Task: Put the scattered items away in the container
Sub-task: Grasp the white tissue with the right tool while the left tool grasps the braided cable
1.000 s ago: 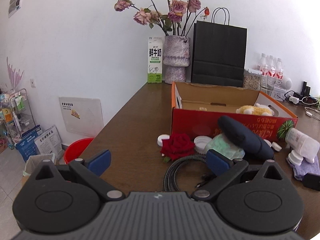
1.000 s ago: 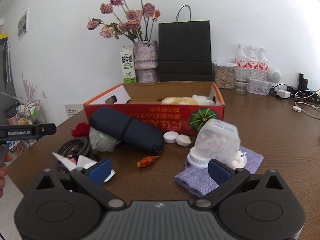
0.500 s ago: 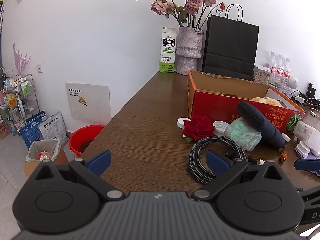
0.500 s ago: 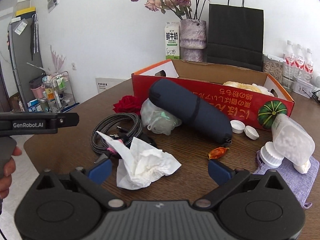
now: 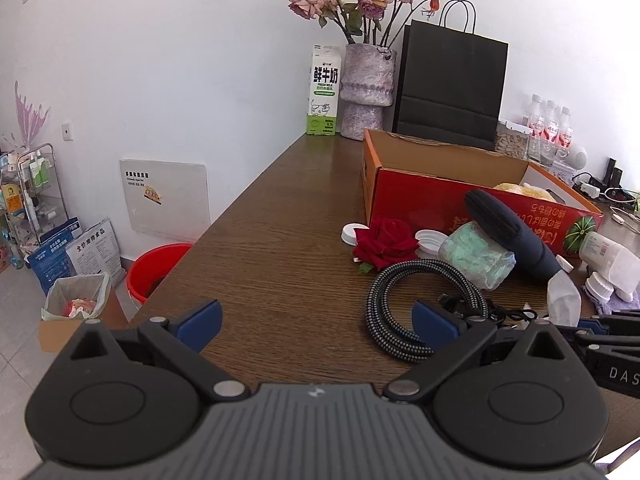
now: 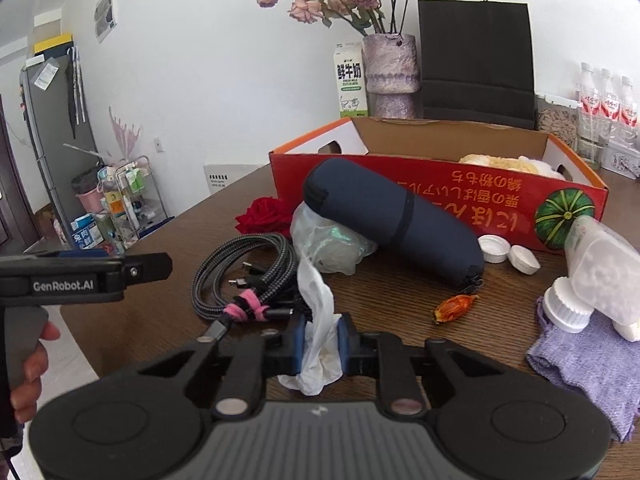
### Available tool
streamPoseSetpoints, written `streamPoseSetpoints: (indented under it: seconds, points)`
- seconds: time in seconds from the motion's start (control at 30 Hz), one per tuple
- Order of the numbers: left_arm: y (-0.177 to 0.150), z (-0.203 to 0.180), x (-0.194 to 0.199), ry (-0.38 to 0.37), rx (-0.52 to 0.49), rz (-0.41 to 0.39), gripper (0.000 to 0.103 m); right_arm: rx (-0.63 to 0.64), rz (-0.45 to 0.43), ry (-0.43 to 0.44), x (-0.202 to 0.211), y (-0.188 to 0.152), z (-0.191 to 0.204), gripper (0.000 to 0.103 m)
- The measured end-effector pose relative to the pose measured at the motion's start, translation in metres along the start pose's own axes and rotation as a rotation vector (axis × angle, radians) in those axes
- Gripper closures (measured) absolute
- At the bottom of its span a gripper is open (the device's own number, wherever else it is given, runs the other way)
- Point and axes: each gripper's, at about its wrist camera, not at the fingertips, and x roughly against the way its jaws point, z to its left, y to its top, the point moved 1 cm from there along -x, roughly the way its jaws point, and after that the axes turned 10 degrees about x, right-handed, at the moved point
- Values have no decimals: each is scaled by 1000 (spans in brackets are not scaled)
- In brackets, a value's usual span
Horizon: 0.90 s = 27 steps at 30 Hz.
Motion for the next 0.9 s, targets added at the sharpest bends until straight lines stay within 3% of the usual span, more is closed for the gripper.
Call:
streamPoseSetpoints:
  seconds: [0.53,0.9]
  points:
    - [-3,-48,-19,-84,-104,61,0,-85,-44,-121,26,-13,-35,88]
    - [-1,-62,-41,-84,-134,116,0,-95,-67,-162,37,-14,-46,88]
